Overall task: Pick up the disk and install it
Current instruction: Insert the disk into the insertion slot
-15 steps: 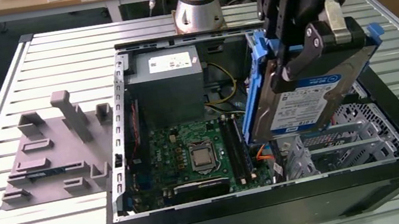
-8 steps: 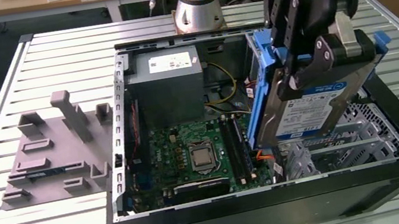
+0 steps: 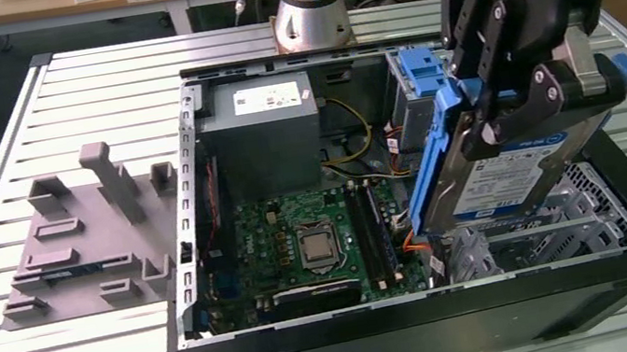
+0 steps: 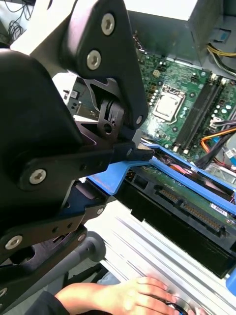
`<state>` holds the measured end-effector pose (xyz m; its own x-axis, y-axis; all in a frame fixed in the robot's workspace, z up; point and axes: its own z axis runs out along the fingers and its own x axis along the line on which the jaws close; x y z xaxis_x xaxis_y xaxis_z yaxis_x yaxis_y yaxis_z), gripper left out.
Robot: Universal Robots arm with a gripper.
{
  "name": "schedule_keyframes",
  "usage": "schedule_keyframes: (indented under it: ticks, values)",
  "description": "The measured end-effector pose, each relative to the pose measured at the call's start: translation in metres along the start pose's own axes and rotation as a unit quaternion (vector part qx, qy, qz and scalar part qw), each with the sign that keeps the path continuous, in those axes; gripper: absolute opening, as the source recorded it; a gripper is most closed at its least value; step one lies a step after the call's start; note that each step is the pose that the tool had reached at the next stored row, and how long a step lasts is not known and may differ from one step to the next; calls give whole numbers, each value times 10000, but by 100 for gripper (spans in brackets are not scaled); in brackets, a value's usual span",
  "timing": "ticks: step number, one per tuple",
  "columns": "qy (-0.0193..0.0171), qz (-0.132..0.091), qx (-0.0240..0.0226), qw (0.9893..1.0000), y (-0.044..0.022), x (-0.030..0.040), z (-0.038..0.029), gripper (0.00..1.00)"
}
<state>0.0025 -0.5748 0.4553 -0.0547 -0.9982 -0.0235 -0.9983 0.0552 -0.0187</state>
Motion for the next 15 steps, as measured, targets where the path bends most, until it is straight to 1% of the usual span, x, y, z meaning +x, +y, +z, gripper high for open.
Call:
schedule_keyframes:
  ticks: [2, 8, 15]
  values:
    - [1, 0, -3, 10000, -32, -2, 5, 36]
    - [0, 0, -3, 10000, -40, -2, 7, 36]
    - [0, 0, -4, 10000, -148, -3, 20, 36]
